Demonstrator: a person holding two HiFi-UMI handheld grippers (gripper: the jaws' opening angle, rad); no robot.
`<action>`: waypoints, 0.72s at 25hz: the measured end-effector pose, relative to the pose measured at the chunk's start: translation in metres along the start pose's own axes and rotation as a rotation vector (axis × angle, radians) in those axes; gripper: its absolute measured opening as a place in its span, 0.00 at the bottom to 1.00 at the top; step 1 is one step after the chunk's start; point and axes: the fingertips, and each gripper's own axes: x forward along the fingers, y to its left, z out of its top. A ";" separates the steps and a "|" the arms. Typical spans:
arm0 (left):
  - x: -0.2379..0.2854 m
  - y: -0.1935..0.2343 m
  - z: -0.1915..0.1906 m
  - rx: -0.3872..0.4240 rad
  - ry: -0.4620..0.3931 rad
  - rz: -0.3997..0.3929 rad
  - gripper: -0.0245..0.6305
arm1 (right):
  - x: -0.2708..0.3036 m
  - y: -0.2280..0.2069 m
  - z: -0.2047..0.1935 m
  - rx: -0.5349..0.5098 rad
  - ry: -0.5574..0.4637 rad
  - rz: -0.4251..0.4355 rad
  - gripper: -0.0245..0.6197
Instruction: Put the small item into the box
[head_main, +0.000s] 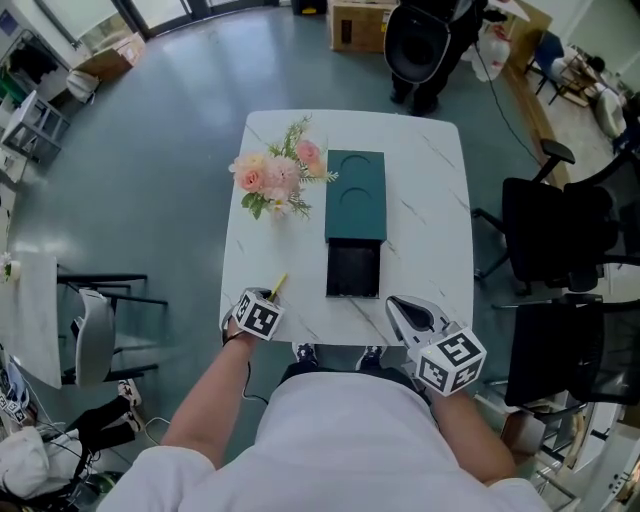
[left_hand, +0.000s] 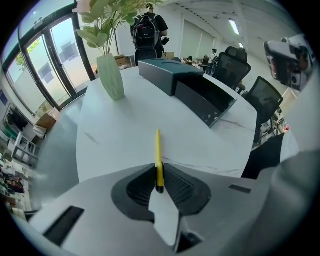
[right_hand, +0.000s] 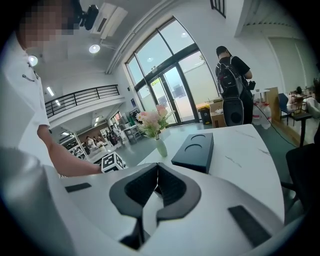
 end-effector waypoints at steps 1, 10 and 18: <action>0.000 0.000 0.000 0.004 0.000 -0.003 0.14 | 0.000 0.001 0.000 0.000 -0.003 -0.001 0.06; -0.023 -0.009 0.026 0.034 -0.072 -0.030 0.14 | -0.001 0.007 0.000 0.009 -0.030 -0.022 0.06; -0.058 -0.042 0.101 0.022 -0.200 -0.133 0.14 | -0.013 -0.001 -0.001 0.025 -0.057 -0.049 0.06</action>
